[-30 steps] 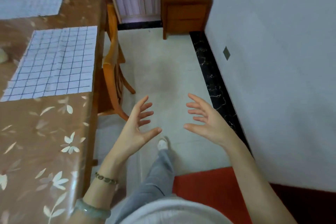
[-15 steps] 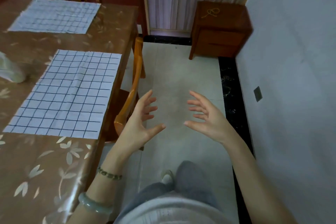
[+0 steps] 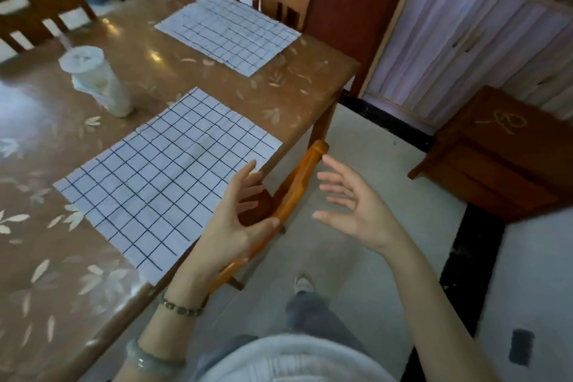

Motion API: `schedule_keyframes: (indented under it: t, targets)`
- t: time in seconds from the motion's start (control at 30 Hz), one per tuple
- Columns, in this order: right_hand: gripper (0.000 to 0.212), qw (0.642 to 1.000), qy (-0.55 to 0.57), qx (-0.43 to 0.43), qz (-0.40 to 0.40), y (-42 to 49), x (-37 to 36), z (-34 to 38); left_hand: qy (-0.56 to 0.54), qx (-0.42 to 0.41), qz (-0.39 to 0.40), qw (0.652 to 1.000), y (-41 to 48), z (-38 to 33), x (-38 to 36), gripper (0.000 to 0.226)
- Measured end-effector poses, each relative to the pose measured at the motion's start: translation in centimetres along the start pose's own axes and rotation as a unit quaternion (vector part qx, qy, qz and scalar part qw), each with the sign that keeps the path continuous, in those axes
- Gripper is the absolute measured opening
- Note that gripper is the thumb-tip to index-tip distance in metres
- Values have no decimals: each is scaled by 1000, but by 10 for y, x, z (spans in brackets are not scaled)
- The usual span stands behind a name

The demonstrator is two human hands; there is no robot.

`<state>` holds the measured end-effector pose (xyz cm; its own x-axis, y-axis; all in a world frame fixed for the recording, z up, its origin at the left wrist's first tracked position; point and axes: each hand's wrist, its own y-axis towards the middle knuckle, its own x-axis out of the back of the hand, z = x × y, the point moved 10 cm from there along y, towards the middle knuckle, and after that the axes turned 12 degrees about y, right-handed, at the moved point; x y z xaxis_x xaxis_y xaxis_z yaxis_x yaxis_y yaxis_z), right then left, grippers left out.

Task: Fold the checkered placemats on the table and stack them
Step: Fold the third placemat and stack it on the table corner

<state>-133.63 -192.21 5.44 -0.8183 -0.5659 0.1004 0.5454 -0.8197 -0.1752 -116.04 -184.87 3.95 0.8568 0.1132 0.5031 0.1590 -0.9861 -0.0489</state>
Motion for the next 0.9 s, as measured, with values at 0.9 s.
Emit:
schedule_keyframes:
  t: [0.9]
  targets:
    - [80, 913, -104, -14, 394, 222, -202, 20, -33, 243, -294, 924, -12, 135, 150, 91]
